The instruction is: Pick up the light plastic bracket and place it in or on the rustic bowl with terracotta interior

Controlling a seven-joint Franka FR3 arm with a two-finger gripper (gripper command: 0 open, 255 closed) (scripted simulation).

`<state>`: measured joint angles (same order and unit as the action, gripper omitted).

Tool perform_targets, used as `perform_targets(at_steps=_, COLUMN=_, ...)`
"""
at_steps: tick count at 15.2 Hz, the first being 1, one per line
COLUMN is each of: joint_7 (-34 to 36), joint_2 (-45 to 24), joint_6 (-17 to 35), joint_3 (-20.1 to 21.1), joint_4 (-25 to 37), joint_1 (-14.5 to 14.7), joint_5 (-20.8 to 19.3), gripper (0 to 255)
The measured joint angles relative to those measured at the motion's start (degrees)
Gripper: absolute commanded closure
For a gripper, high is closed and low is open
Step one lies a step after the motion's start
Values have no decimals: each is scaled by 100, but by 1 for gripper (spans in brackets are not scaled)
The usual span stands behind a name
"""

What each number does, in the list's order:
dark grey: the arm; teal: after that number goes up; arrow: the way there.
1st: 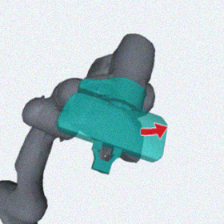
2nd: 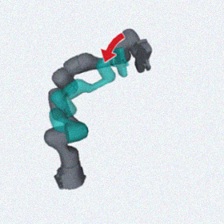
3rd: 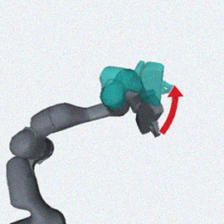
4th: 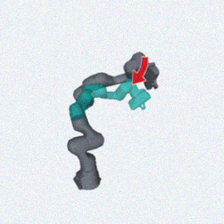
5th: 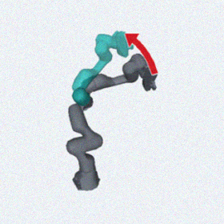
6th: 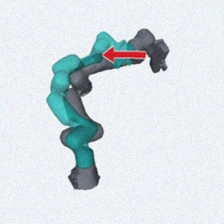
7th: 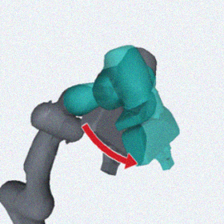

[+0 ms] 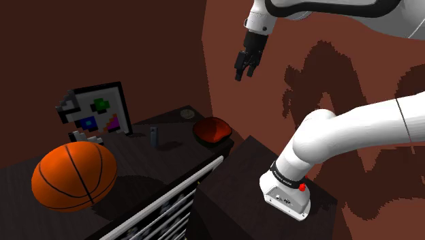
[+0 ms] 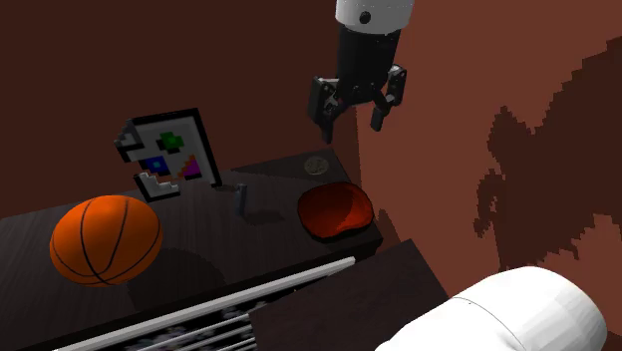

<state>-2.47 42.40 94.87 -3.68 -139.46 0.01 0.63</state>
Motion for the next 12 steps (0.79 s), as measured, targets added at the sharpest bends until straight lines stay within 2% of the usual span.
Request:
perform_targets(at_steps=2, joint_7=46, joint_2=-26, joint_6=93, joint_3=23, joint_4=-60, joint_1=6, joint_5=28, gripper=0)
perform_targets(at_steps=5, joint_7=285, joint_2=-324, joint_6=599, joint_3=147, joint_4=-209, joint_1=49, joint_5=180, gripper=0)
perform_targets(at_steps=12, joint_7=854, joint_2=-1298, joint_6=2152, joint_3=452, joint_4=-604, joint_1=167, joint_5=553, gripper=0)
